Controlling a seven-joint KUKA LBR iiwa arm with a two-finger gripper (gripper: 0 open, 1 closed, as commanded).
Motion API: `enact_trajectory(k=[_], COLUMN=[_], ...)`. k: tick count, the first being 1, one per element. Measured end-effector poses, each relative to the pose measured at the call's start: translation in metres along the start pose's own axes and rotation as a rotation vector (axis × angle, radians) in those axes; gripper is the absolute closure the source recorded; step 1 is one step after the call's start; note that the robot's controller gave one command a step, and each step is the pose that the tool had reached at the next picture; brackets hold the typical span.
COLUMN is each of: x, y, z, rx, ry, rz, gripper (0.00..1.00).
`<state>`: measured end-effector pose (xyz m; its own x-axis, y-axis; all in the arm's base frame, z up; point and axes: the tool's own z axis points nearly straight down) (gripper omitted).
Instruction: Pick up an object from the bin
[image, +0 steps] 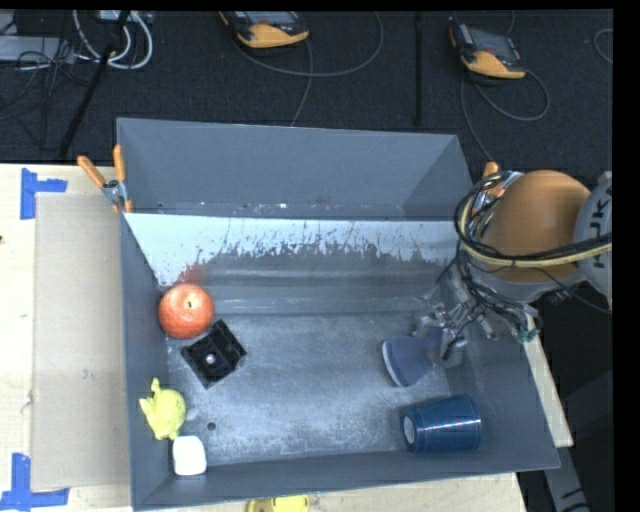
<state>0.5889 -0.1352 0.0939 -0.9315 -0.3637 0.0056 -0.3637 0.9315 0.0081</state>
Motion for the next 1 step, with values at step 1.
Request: enact_trajectory(k=[1], x=[-0.0015], y=[-0.0013], z=[-0.0226], rx=[0.006], ry=[-0.006], rz=[0.001], gripper=[1.0])
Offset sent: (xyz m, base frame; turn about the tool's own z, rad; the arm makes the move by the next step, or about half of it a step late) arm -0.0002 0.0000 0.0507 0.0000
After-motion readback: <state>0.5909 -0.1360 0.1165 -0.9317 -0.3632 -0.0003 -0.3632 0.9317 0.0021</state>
